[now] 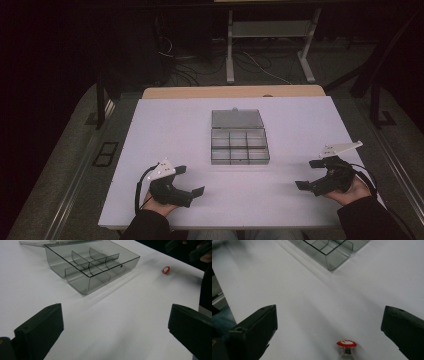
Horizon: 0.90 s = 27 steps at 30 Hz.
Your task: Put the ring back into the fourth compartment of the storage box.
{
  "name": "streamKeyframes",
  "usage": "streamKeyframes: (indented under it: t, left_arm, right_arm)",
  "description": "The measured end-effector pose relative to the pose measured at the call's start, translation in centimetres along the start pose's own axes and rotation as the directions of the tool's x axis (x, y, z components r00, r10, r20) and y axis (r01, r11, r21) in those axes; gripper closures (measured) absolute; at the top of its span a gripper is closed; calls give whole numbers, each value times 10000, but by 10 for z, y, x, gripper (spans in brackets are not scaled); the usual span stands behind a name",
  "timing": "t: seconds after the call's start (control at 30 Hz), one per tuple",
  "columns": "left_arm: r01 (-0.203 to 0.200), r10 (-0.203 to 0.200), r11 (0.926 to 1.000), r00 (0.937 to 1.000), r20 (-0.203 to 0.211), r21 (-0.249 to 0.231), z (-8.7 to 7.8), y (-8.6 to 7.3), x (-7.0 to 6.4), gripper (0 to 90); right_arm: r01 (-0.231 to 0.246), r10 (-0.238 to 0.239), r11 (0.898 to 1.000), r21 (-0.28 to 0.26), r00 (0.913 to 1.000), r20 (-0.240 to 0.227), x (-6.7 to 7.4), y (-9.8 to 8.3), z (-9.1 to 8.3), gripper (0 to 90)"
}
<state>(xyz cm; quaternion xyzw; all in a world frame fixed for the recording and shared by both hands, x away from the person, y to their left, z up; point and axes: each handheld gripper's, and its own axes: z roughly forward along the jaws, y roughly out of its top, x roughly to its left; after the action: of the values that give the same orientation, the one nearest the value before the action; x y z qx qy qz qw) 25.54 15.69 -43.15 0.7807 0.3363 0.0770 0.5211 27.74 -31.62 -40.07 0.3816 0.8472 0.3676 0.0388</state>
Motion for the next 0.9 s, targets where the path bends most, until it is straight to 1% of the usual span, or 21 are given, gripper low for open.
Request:
streamKeyframes:
  t: [0.1, 0.13, 0.17, 0.23, 0.4, 0.63, 0.67, 0.7, 0.73, 0.87, 0.9]
  left_arm:
    - [-21, 21, 10000, 10000, 0, 4, 0, 0, 0, 0]
    - [-18, 18, 10000, 10000, 3, 1, 0, 0, 0, 0]
    - [-17, 17, 10000, 10000, 6, 6, 1, 0, 0, 0]
    - [-15, 15, 10000, 10000, 5, 13, 1, 0, 0, 0]
    - [-14, 14, 10000, 10000, 15, 33, 1, 0, 0, 0]
    - [-47, 47, 9999, 10000, 26, 90, 1, 0, -1, 0]
    - [-65, 64, 9999, 10000, 35, 89, 1, 0, 0, 0]
    - [-64, 64, 9999, 10000, 41, 88, 1, 0, 0, 0]
    - [-65, 65, 9999, 10000, 41, 95, 2, 0, 0, 0]
    - [-71, 71, 9999, 10000, 57, 124, 2, 0, -1, 0]
    - [-58, 57, 9999, 10000, 69, 118, 2, -1, -1, 0]
  right_arm:
    - [-111, 110, 9999, 127, 9999, 40, -3, -1, 1, 0]
    - [-227, 225, 9993, 283, 9997, 51, -6, -3, 2, 0]
    - [-227, 225, 9993, 283, 9997, 51, -6, -3, 2, 0]
    - [-253, 250, 9986, 464, 9997, 58, -9, -5, 3, 0]
    - [-237, 235, 9979, 603, 9997, 32, -12, -6, 4, 0]
    - [-58, 56, 9944, 1053, 10000, 19, -13, -9, 8, 0]
    - [-1, -3, 9926, 1213, 10000, 33, -13, -10, 8, 0]
    - [-1, -3, 9926, 1213, 10000, 33, -13, -10, 8, 0]
    - [59, -60, 9906, 1363, 10000, 5, -14, -11, 9, 0]
    - [132, -134, 9874, 1574, 9999, 4, -14, -13, 11, 0]
    - [253, -251, 9859, 1652, 9997, -30, -15, -14, 11, 35]
